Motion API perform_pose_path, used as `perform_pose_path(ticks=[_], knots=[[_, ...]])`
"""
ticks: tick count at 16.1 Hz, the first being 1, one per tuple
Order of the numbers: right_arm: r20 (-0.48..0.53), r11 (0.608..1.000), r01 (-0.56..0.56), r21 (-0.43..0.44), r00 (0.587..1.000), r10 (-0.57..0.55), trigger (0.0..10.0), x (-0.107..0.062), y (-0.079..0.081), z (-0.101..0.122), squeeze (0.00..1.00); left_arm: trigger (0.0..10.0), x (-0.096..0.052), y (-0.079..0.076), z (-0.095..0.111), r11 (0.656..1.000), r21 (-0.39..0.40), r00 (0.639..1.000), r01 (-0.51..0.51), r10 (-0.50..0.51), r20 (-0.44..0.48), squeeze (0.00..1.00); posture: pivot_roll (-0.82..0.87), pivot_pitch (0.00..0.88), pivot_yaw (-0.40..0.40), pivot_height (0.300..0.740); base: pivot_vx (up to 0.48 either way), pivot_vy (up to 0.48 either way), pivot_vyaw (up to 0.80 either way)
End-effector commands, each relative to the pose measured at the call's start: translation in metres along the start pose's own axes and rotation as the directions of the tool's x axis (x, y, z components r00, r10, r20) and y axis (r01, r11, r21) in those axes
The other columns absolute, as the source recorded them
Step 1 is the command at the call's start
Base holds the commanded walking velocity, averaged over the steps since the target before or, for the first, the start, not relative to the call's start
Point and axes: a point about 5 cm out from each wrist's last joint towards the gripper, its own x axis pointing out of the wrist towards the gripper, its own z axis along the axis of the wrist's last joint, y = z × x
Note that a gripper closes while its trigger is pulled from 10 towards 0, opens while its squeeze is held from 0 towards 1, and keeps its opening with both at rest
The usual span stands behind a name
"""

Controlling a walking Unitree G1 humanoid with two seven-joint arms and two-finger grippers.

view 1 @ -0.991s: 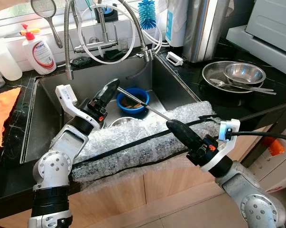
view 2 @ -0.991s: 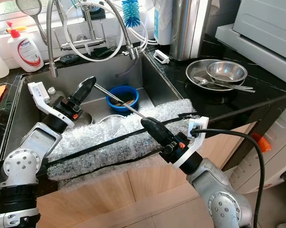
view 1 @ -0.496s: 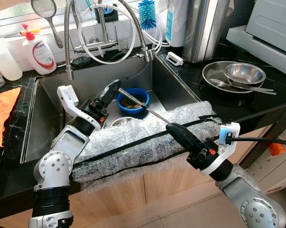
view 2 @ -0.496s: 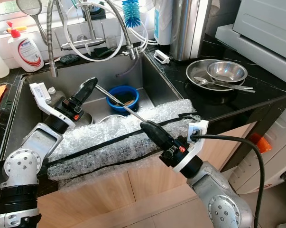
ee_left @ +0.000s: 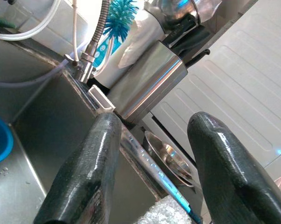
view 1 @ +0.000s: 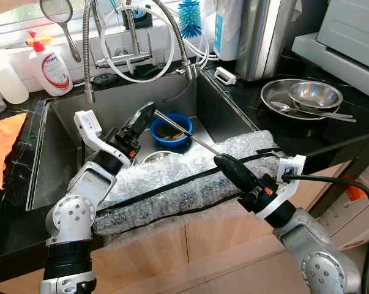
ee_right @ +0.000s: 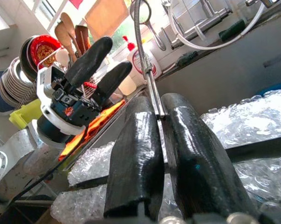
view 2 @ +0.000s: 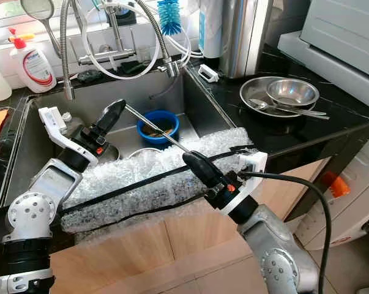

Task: Kitchen organization

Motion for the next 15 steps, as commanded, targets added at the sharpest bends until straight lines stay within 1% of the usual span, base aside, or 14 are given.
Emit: perform_pose_path(ticks=[1, 4, 5, 7, 9, 15], knots=[[0.026, 1.000, -0.021, -0.009, 0.999, 0.022, 10.0, 0.003, 0.004, 0.005, 0.00, 10.0, 0.000, 0.002, 0.003, 1.000, 0.020, 1.000, -0.010, 0.010, 0.007, 0.00, -0.15, 0.000, 0.093, 0.740, 0.000, 0.000, 0.00], [0.045, 0.998, -0.062, 0.002, 0.997, 0.062, 10.0, 0.003, 0.007, 0.007, 0.00, 10.0, 0.000, 0.001, 0.002, 1.000, 0.019, 1.000, -0.007, 0.007, 0.000, 0.00, -0.15, 0.000, 0.091, 0.740, 0.000, 0.000, 0.00], [0.042, 0.996, -0.086, 0.006, 0.995, 0.086, 10.0, 0.002, 0.011, 0.007, 0.00, 10.0, 0.000, 0.000, 0.000, 1.000, 0.017, 1.000, -0.002, 0.002, -0.007, 0.00, -0.15, 0.000, 0.091, 0.740, 0.000, 0.000, 0.00], [0.040, 0.995, -0.095, 0.011, 0.995, 0.094, 10.0, 0.002, 0.012, 0.006, 0.00, 10.0, 0.000, 0.000, 0.000, 1.000, 0.015, 1.000, 0.001, 0.000, -0.012, 0.00, -0.15, 0.000, 0.092, 0.740, 0.000, 0.000, 0.00], [0.032, 0.991, -0.132, 0.026, 0.991, 0.131, 10.0, 0.001, 0.015, 0.005, 0.00, 10.0, 0.000, 0.000, -0.002, 1.000, 0.016, 1.000, 0.004, -0.004, -0.023, 0.00, -0.15, 0.000, 0.093, 0.740, 0.000, 0.000, 0.00], [-0.010, 0.989, -0.144, 0.044, 0.989, 0.144, 10.0, -0.001, 0.017, -0.001, 0.00, 10.0, 0.001, -0.001, -0.003, 1.000, 0.010, 1.000, 0.009, -0.009, -0.027, 0.00, -0.15, 0.000, 0.092, 0.740, 0.000, 0.000, 0.00]])
